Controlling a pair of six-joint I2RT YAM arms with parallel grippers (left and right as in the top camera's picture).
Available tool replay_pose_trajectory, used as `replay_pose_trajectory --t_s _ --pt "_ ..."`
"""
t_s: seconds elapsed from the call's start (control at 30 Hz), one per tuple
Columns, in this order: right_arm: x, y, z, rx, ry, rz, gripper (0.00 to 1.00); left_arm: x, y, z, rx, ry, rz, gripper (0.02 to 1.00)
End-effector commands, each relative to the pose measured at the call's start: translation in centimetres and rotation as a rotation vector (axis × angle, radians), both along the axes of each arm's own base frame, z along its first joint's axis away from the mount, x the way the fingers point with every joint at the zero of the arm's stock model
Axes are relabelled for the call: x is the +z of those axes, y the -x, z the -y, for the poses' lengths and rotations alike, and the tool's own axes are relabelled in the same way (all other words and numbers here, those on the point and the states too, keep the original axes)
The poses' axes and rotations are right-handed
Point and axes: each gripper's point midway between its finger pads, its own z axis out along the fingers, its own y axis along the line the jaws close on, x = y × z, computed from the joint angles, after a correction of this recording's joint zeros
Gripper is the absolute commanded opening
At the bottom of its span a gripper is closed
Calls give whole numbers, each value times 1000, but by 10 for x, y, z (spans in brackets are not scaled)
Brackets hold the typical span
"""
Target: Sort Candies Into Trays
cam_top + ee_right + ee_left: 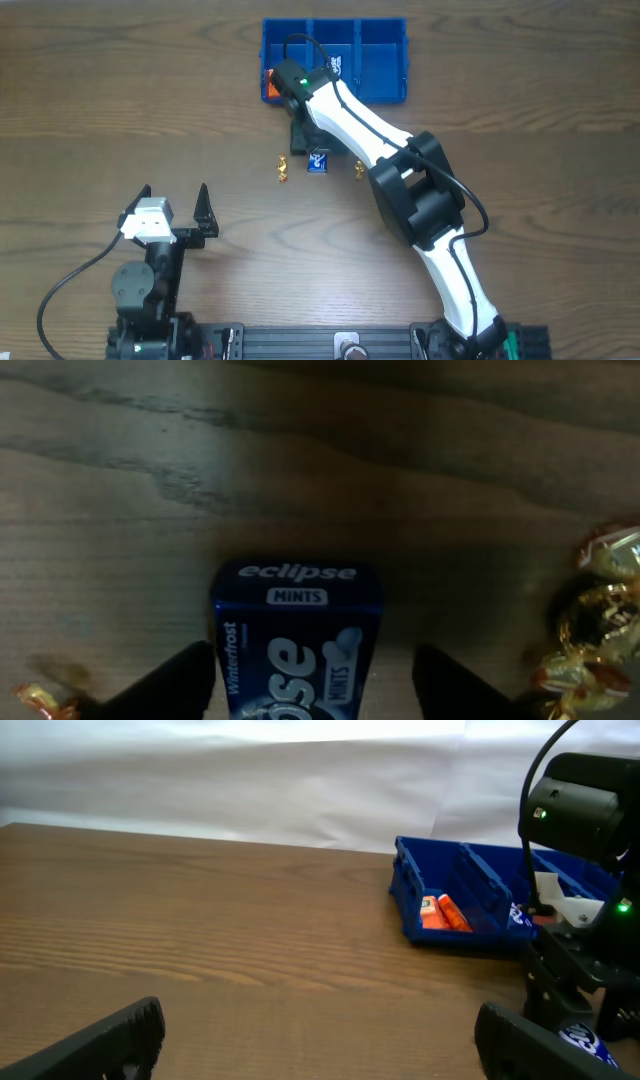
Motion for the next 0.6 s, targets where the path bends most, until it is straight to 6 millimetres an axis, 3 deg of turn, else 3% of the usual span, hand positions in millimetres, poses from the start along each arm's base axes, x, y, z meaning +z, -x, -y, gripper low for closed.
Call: replay_pose_trajectory --t_s 0.03,0.2,0.4,0.5,0.6 --pt "-13 1 3 -8 14 -16 459 -17 1 2 -13 14 -51 998" --pt "-12 -1 2 -9 10 -11 288 -17 1 2 -13 14 -51 998" --pt "-3 -1 0 -8 -9 -3 174 -17 1 2 -13 14 -51 998" --pt "29 -9 -1 -2 -32 69 165 -17 1 2 -13 14 -51 996" --pt "86 -23 6 -11 -40 219 163 -17 1 2 -13 14 -51 996"
